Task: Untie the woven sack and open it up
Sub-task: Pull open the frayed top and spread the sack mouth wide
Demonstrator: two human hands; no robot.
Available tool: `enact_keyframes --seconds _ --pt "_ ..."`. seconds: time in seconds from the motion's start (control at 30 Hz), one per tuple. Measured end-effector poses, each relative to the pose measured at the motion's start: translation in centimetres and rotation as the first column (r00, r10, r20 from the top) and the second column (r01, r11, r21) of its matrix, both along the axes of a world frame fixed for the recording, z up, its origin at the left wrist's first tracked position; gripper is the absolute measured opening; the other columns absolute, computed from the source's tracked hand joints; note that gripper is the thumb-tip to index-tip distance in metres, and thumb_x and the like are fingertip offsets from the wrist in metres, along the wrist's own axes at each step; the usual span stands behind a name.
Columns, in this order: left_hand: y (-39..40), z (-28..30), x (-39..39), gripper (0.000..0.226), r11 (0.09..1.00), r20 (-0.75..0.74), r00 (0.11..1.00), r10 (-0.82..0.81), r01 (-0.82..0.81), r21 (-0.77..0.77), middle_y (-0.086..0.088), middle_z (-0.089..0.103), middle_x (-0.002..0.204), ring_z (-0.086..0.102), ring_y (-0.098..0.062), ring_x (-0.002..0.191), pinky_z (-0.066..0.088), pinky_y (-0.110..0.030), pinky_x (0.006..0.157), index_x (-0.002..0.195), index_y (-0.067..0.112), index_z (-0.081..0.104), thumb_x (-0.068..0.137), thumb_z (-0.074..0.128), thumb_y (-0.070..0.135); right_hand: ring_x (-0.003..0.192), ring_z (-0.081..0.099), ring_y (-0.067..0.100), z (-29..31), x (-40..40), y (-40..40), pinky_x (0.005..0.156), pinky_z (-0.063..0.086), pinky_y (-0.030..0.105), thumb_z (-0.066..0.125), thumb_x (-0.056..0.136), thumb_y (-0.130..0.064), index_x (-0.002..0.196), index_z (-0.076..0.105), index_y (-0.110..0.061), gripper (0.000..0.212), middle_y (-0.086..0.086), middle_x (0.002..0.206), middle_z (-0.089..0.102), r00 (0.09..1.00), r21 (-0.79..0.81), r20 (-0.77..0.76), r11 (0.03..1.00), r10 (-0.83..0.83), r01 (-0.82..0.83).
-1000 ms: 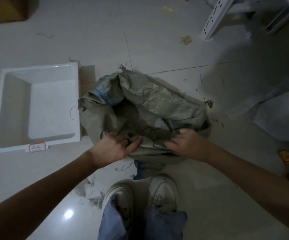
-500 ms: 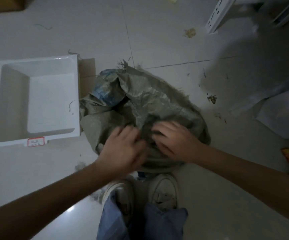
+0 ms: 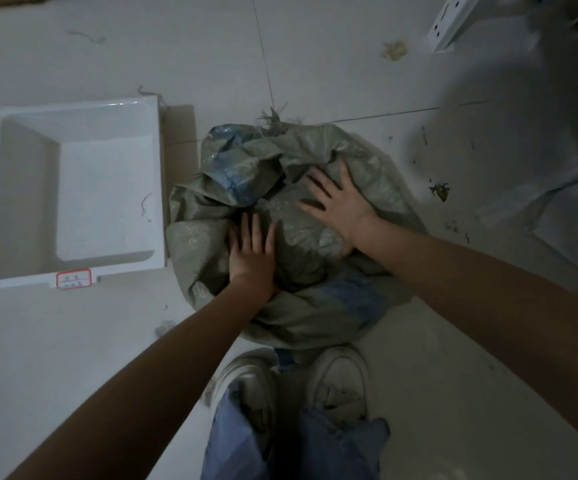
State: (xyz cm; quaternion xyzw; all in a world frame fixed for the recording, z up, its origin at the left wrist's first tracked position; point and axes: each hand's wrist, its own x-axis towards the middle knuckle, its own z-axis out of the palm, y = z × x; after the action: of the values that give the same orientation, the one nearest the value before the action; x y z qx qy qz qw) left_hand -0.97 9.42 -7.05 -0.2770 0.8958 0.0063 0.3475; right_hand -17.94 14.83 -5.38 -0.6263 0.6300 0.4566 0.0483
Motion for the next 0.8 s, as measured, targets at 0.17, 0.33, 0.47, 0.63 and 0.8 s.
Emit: enact_keyframes --seconds 0.17,0.33,0.47,0.63,0.8 --pt "-0.9 -0.1 1.9 0.091 0.998 0.032 0.998 -0.053 0.054 -0.02 -0.021 -0.023 0.155 -0.02 -0.039 0.144 -0.005 -0.054 0.117 0.146 0.015 -0.024 0.093 0.042 0.047 0.146 -0.014 0.037 0.5 -3.9 0.5 0.106 -0.003 0.075 0.063 0.077 -0.055 0.148 -0.018 -0.032 0.11 0.016 0.158 -0.019 0.998 0.048 -0.056 0.999 0.0 0.003" --pt "-2.6 0.1 4.5 0.093 0.999 0.077 0.997 -0.017 0.014 0.039 -0.018 -0.026 0.155 -0.022 -0.035 0.144 0.013 -0.049 0.118 0.147 0.016 -0.024 0.092 0.047 0.041 0.147 -0.002 0.034 2.1 -7.3 1.7 0.109 0.001 0.068 0.059 0.079 -0.057 0.149 -0.016 -0.029 0.105 0.014 0.16 -0.009 0.988 0.04 -0.135 0.995 -0.081 0.087" --pt "-2.2 1.4 3.3 0.093 0.994 0.013 0.995 -0.102 0.102 -0.035 -0.016 -0.023 0.157 -0.014 -0.034 0.146 0.018 -0.048 0.117 0.142 0.014 -0.029 0.093 0.046 0.041 0.148 0.002 0.032 3.1 -6.6 0.8 0.112 0.004 0.065 0.057 0.082 -0.054 0.151 -0.004 -0.028 0.096 0.015 0.16 -0.002 0.977 0.101 -0.192 0.989 -0.089 0.11" --pt "-1.8 3.1 -3.1 0.056 0.95 -0.227 0.925 -0.306 0.282 -0.132 -0.027 0.015 0.154 0.027 -0.04 0.138 0.031 -0.044 0.11 0.148 -0.001 0.0 0.094 0.006 0.014 0.13 0.045 0.027 4.1 1.0 -1.9 0.108 0.03 0.04 0.037 0.097 -0.023 0.134 0.047 -0.008 0.04 0.014 0.139 0.051 0.948 -0.126 0.211 0.955 -0.239 0.268" --pt "-6.3 1.7 -5.3 0.071 0.703 0.091 0.758 -0.646 0.637 -0.315 -0.014 -0.012 0.16 -0.009 -0.038 0.146 -0.003 -0.063 0.113 0.15 0.018 -0.009 0.097 0.035 0.036 0.142 -0.022 0.044 1.2 6.8 1.1 0.104 -0.003 0.075 0.035 0.076 -0.079 0.151 -0.01 -0.022 0.104 0.016 0.158 -0.02 0.661 0.105 0.446 0.769 -0.604 0.631"
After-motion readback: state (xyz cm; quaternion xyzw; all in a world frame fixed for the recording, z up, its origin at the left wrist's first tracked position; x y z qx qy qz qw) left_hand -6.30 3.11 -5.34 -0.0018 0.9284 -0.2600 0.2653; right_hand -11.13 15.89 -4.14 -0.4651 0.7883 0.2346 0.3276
